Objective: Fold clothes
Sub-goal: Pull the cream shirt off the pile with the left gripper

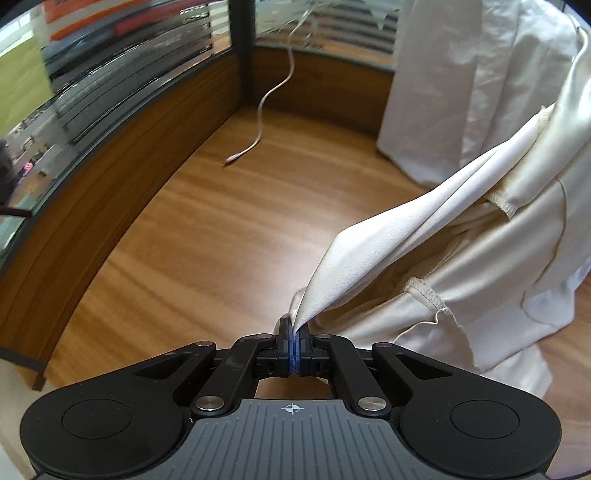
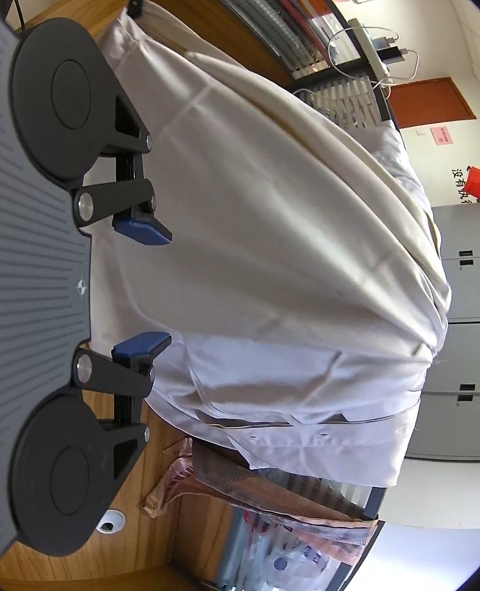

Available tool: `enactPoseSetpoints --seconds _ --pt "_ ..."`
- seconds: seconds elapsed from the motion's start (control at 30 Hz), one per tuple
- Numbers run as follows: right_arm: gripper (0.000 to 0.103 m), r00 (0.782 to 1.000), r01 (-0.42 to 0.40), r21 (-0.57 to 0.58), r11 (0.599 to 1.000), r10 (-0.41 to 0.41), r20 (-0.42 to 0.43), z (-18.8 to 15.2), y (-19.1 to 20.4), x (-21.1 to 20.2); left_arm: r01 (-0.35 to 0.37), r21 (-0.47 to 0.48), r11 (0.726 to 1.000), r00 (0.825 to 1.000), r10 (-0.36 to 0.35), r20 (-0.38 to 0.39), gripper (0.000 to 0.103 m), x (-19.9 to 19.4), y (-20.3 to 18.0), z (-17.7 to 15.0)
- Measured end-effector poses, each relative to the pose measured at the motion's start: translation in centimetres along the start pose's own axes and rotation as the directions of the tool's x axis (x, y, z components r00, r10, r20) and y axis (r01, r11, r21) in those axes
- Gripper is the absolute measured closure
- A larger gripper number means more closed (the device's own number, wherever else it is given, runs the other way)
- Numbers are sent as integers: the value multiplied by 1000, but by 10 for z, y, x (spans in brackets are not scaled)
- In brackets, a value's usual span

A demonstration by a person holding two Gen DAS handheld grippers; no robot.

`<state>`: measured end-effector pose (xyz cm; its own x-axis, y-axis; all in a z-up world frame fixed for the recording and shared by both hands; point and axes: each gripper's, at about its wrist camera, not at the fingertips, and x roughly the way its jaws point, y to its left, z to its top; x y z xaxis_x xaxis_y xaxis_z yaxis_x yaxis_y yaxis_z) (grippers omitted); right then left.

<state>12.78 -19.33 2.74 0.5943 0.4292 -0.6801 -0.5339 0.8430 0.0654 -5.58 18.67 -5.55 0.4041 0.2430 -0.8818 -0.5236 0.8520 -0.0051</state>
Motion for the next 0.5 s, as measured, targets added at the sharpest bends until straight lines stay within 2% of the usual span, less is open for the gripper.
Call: enactPoseSetpoints --seconds 0.27,0.5 --pt "31 1000 10 -19 1000 -10 -1 8 -2 17 -126 -24 992 989 124 -79 99 12 34 -18" --pt "27 1000 -6 -27 1000 5 -10 14 0 34 -276 -84 957 954 263 -142 99 25 73 -25"
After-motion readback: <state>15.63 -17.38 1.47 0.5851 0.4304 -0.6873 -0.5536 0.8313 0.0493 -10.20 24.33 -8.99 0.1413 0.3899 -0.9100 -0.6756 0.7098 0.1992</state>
